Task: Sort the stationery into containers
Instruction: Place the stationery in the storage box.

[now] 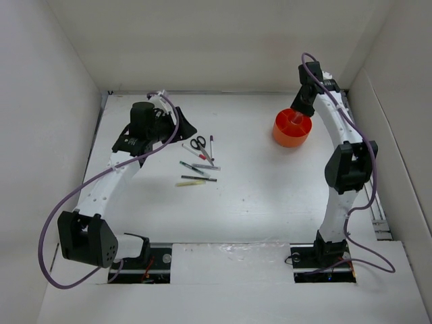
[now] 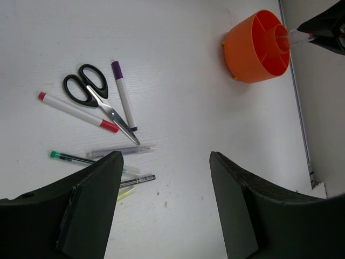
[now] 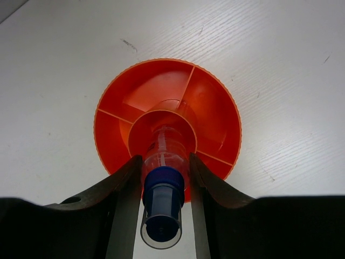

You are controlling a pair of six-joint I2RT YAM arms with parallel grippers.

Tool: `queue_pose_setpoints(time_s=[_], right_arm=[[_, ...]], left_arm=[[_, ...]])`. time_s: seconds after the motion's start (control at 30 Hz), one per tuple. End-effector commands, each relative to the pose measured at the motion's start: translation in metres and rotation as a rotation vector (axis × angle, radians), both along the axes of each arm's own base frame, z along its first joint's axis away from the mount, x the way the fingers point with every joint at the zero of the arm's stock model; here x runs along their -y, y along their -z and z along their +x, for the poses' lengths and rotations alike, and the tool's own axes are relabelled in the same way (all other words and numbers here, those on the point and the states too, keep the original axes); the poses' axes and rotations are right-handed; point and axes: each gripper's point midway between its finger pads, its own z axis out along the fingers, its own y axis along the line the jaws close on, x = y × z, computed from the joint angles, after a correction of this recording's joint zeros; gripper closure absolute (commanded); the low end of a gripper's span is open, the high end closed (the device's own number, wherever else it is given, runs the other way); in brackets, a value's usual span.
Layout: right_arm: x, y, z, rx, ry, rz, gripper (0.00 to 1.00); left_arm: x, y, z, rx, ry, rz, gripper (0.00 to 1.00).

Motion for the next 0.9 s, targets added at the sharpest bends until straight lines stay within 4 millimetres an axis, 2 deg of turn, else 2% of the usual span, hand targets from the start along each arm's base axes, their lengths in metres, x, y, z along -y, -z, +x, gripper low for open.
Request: queue_pose_setpoints(time_s=[0.0, 0.07, 0.23, 0.3, 0.43, 0.47, 0.57, 0.8, 0.87], right_arm=[[-0.005, -0.034, 0.015, 0.106, -0.011, 0.001, 0.96], [-0.005, -0.045, 0.019, 0.134, -0.011, 0.004, 0.97], [-0.005, -0.091, 0.03, 0.252, -0.004, 0.012, 0.97], [0.004, -0.088, 0.036, 0.252, 0.014, 0.01, 0.97], [0.007, -0.073, 0.048, 0.231, 0.018, 0.014, 0.97], [0.012, -0.064, 0.053, 0.215, 0.022, 0.005, 0.97], [0.013, -0.05, 0.062, 0.197, 0.016, 0.02, 0.97], [0.013, -0.024, 0.064, 0.143, 0.006, 0.039, 0.97], [0.013, -0.018, 0.064, 0.135, 0.006, 0.038, 0.89]], left_arm=[[-0.005, -0.015, -0.003, 0.058, -0.004, 0.005, 0.38], [-0.005, -0.015, -0.003, 0.058, -0.004, 0.005, 0.38], [-0.005, -0.013, -0.004, 0.049, -0.004, 0.007, 0.39], [-0.005, -0.013, -0.004, 0.049, -0.004, 0.007, 0.39], [-0.004, -0.014, -0.002, 0.049, -0.004, 0.007, 0.39], [-0.005, -0.012, -0.003, 0.04, -0.004, 0.009, 0.39], [-0.004, -0.016, -0.002, 0.049, -0.004, 0.007, 0.39], [-0.005, -0.019, 0.001, 0.05, -0.012, 0.011, 0.39], [-0.005, -0.016, 0.002, 0.041, -0.012, 0.014, 0.39]])
